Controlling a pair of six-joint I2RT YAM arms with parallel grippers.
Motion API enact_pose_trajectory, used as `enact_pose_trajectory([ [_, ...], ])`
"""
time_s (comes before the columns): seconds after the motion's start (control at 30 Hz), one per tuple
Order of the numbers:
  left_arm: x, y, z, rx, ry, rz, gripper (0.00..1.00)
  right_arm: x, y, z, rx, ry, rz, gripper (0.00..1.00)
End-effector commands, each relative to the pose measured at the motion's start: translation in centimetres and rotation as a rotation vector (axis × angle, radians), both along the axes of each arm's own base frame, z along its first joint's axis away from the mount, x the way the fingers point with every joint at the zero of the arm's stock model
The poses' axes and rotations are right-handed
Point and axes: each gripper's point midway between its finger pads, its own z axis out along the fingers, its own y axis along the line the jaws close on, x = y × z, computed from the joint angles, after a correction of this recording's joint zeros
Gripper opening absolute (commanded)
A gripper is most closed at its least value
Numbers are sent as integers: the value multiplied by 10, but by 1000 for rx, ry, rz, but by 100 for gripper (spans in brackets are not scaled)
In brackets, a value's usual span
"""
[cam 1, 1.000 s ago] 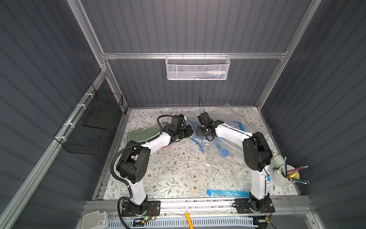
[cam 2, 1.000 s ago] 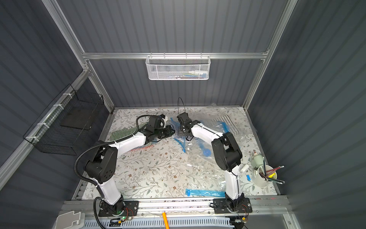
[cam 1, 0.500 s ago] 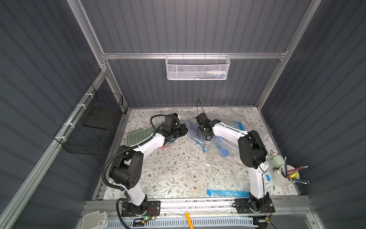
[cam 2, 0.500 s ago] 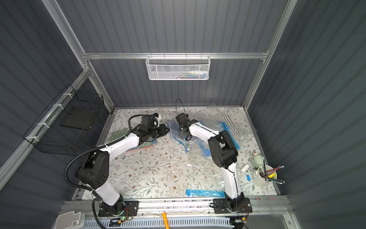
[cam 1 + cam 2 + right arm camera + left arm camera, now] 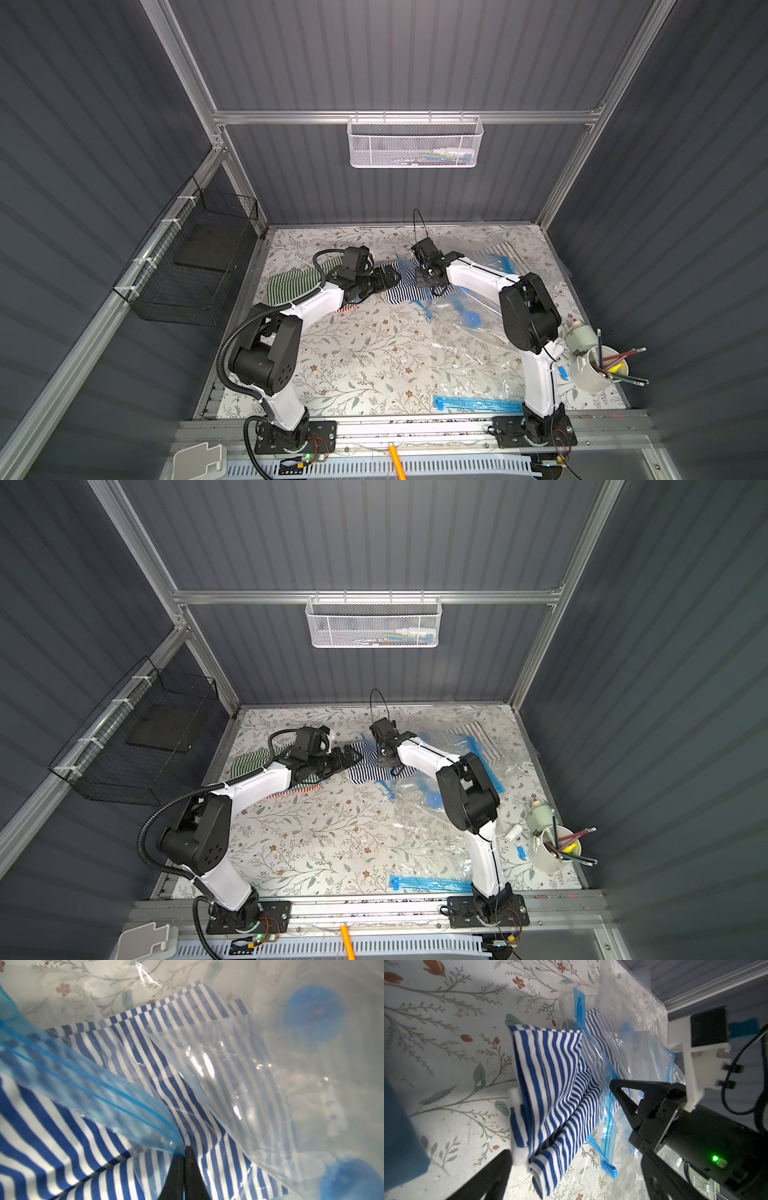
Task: Take the tank top out of the vacuum bag
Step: Take out the tank top from the vacuum bag.
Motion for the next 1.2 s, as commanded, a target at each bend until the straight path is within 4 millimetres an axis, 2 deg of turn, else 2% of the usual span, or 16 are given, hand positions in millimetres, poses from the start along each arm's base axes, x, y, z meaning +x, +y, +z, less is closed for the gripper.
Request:
enact_pose_trajectory([
  [0.0,-9,5,3,-14,44,15,100,-3,-10,0,-30,11,-2,0],
  [0.13,-19,4,-9,-61,125,19,100,-3,-10,1,-34,8,2,0],
  [0.33,-34,21,-20,-32,158,75,100,-1,-10,6,-34,-1,5,0],
  [0.43,-38,19,-30,-85,181,95,100,-1,-9,7,-29,-3,10,0],
  [0.67,-28,0,-49,-346,235,174,100,-1,-9,11,-26,-12,11,0],
  [0.93,-23,9,-65,-392,232,294,100,-1,-8,13,-19,-19,17,0],
  [1.1,-20,1,-71,-397,236,302,99,-1,-5,14,2,-17,23,0],
  [1.17,-19,-8,-71,-388,230,280,96,-2,-1,16,23,-18,29,0],
])
